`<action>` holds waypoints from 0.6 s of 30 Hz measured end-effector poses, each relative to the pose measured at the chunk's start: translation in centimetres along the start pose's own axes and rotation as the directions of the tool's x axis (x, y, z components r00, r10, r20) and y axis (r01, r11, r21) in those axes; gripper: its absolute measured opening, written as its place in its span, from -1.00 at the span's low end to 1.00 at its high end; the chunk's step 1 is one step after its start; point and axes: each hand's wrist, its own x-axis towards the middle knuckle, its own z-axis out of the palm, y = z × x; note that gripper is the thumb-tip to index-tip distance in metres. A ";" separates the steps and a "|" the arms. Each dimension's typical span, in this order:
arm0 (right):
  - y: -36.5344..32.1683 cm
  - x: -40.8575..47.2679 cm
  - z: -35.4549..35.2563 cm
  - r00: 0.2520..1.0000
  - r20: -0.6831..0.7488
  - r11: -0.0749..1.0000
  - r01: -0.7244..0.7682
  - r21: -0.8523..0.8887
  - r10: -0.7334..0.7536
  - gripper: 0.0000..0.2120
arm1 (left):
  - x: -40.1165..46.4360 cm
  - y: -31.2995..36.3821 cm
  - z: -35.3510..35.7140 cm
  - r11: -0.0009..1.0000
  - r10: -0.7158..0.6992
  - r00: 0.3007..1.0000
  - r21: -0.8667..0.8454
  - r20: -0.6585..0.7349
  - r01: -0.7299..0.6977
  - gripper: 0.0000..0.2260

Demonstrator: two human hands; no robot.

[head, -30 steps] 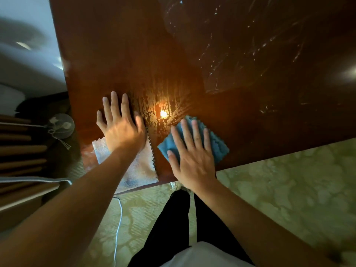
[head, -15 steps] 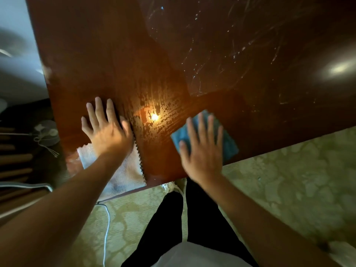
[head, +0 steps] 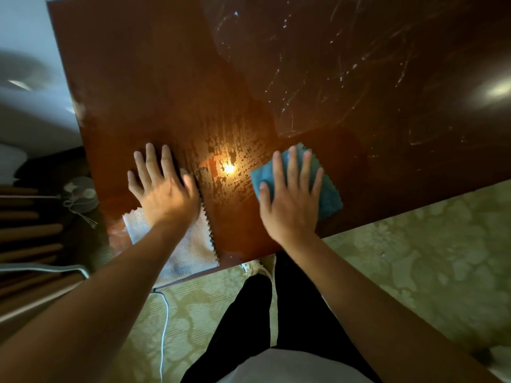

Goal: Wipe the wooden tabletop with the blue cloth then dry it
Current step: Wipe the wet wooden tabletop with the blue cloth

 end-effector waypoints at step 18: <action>2.4 3.0 -1.8 1.000 0.022 1.000 0.018 0.019 -0.018 -0.38 | 0.0 0.6 -0.6 1.000 -0.011 1.000 -0.008 -0.006 0.011 -0.46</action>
